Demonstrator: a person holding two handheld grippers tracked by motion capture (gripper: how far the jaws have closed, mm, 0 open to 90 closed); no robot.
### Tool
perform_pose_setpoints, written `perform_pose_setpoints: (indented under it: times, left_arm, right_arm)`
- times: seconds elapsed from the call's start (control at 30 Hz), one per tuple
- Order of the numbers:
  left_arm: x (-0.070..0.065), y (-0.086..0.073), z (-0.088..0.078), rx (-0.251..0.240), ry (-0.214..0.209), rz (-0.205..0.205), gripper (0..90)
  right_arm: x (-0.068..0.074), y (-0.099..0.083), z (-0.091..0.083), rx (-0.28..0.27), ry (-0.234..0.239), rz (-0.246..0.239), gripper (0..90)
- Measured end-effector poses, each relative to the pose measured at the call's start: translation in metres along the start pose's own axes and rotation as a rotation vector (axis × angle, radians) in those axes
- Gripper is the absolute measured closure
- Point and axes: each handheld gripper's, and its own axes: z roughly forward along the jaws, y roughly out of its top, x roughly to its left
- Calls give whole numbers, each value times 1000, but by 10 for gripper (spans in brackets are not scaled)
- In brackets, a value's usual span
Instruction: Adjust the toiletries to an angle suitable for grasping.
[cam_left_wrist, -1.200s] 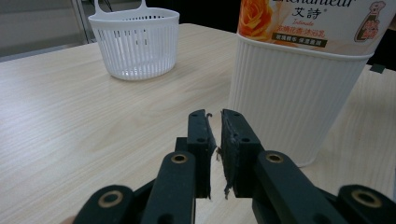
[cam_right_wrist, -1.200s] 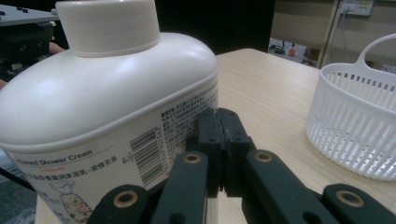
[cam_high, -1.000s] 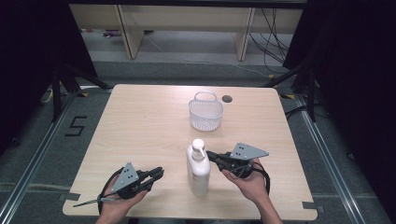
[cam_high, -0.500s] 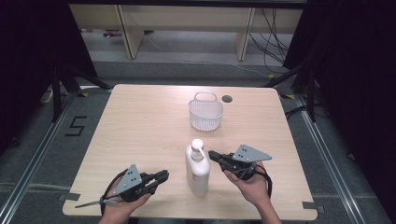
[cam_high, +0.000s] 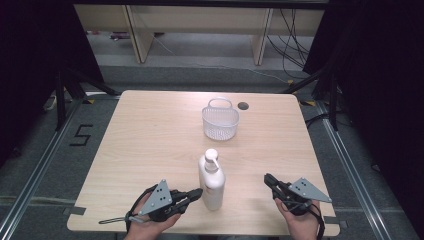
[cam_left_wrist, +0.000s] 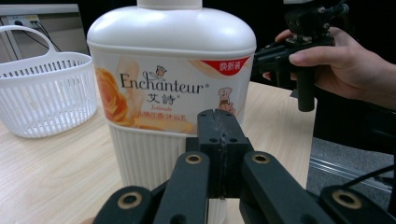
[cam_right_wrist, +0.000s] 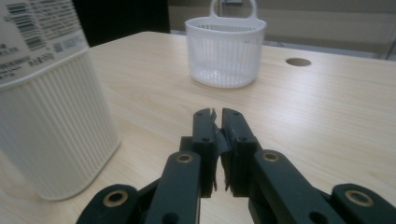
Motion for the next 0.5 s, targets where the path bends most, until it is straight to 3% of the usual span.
perform_pose_setpoints:
  times: [0.03,0.07,0.13,0.27,0.33,0.5]
  left_arm:
    - [0,0,0,0,0,0,900]
    - [0,0,1,7,0,-1,900]
    - [-1,-2,3,4,-7,-5,900]
    - [-2,-2,7,6,-10,-8,900]
    - [-2,-2,10,-12,-17,-14,900]
    - [-2,-2,13,-4,-10,-15,900]
  right_arm:
    - [0,0,0,0,0,0,848]
    - [-2,-3,-3,-2,7,35,848]
    - [-4,-4,-5,2,-10,21,848]
    - [-4,-4,-3,-5,15,48,848]
    - [-6,-4,-3,-11,-2,24,848]
    - [-6,-4,-4,-4,-12,21,850]
